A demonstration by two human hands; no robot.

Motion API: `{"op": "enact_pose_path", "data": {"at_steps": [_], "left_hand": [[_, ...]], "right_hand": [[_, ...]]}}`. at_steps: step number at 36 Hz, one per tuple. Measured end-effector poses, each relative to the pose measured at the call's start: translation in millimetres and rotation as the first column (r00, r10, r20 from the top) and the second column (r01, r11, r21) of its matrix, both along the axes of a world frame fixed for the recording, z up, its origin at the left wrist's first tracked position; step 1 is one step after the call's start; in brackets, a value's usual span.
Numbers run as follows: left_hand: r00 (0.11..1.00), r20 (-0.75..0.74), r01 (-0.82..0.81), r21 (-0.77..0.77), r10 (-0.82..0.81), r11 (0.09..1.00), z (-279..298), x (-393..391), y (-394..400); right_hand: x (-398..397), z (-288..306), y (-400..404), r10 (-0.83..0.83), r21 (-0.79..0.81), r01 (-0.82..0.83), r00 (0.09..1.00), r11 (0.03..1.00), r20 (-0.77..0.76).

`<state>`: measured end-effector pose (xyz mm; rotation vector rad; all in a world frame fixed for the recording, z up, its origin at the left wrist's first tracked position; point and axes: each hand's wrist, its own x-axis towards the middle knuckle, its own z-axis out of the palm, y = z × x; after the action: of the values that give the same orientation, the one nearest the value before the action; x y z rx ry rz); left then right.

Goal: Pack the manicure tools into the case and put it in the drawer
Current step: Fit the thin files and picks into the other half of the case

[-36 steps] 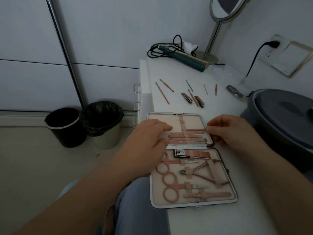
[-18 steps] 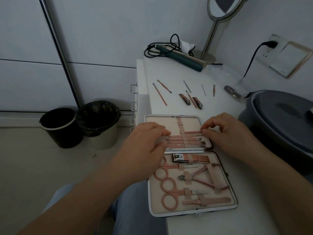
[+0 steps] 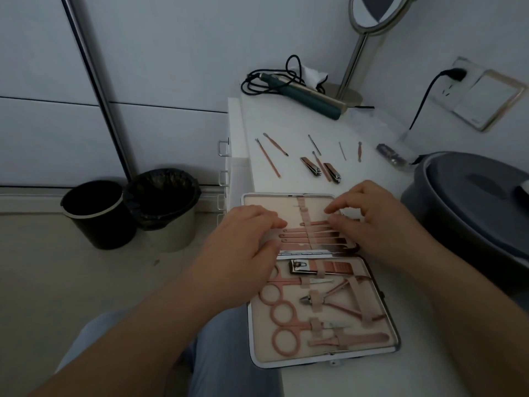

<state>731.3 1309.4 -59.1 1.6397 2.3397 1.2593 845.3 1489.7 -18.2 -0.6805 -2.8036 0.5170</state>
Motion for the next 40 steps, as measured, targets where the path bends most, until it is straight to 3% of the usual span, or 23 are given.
{"op": "enact_pose_path", "data": {"at_steps": [8, 14, 23, 30, 40], "left_hand": [[1.0, -0.002, 0.005, -0.022, -0.006, 1.0, 0.4, -0.6, -2.4], [1.0, -0.021, 0.003, -0.038, -0.004, 0.999, -0.2, -0.4, -2.3], [0.996, -0.085, -0.016, -0.151, 0.003, 0.988, 6.7, -1.4, 0.5], [0.96, -0.279, -0.105, -0.298, 0.019, 0.949, 16.3, -2.3, 13.0], [0.974, -0.227, -0.085, -0.275, 0.021, 0.958, 14.0, -2.8, 10.8]], "right_hand": [[-12.9, 10.1, -2.9, 0.083, 0.048, -0.092, 0.981, 0.995, 0.176], [-18.9, 10.0, -6.8, 0.144, 0.043, -0.157, 0.963, 0.987, 0.226], [-24.7, 6.7, -11.1, 0.177, 0.096, -0.197, 0.966, 0.976, 0.186], [-16.8, 7.2, -8.0, 0.15, 0.085, -0.157, 0.985, 0.984, 0.087], [-24.5, 0.3, -9.6, 0.193, 0.103, -0.203, 0.976, 0.974, 0.1]]}}
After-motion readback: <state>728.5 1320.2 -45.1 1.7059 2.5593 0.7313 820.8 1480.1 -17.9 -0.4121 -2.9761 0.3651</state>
